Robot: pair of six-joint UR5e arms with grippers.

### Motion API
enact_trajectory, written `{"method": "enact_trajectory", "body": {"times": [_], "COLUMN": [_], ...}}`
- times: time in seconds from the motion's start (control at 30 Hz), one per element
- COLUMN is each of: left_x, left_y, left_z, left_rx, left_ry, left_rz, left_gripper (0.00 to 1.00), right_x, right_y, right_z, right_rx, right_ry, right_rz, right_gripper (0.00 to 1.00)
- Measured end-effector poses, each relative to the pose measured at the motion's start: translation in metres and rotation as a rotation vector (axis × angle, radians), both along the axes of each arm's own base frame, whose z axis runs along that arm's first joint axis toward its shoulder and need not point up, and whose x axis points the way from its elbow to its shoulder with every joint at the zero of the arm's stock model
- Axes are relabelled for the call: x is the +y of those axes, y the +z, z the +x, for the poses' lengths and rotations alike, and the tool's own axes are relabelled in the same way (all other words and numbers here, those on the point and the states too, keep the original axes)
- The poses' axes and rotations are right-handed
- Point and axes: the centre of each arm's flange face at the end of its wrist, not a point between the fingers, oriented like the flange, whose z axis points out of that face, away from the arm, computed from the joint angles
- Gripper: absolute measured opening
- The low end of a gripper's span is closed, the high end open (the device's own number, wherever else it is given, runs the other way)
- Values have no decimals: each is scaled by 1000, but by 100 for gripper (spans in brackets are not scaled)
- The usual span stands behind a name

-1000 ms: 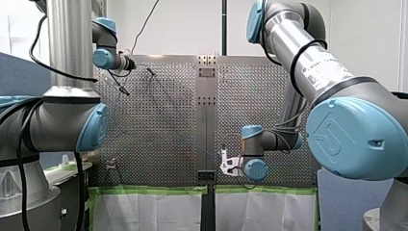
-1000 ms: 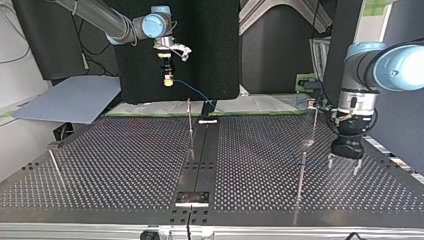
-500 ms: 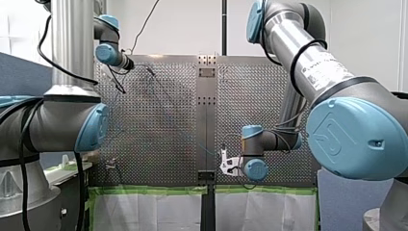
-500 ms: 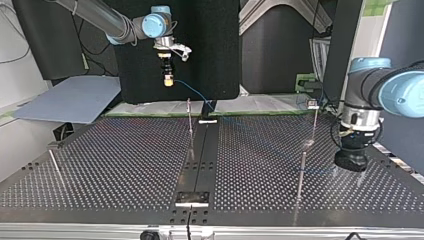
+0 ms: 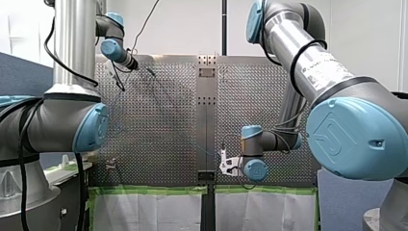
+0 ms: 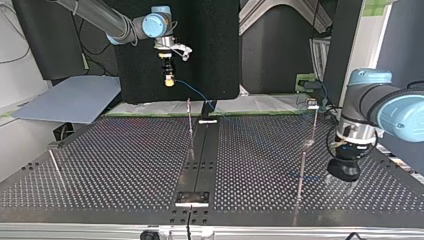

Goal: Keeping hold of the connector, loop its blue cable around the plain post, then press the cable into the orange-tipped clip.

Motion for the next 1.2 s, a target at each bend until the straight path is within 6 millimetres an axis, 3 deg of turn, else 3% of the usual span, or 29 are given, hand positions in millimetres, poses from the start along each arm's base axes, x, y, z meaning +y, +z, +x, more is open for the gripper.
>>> {"method": "enact_trajectory", "body": {"times": [0.4, 0.73, 1.2], "left_x": [-8, -11, -12], "left_y": [5, -16, -25], "left_z": [15, 26, 21], "left_rx": [21, 63, 126], "left_ry": [-14, -3, 28], "left_rz": [10, 33, 78], "left_gripper": [98, 98, 98], "right_x": [0, 0, 0], "right_y": [0, 0, -1], "right_z": [0, 0, 0], "right_rx": [-2, -2, -1], "right_ry": [2, 4, 4], "right_rz": [-1, -1, 1], "right_gripper": [0, 0, 0]}}
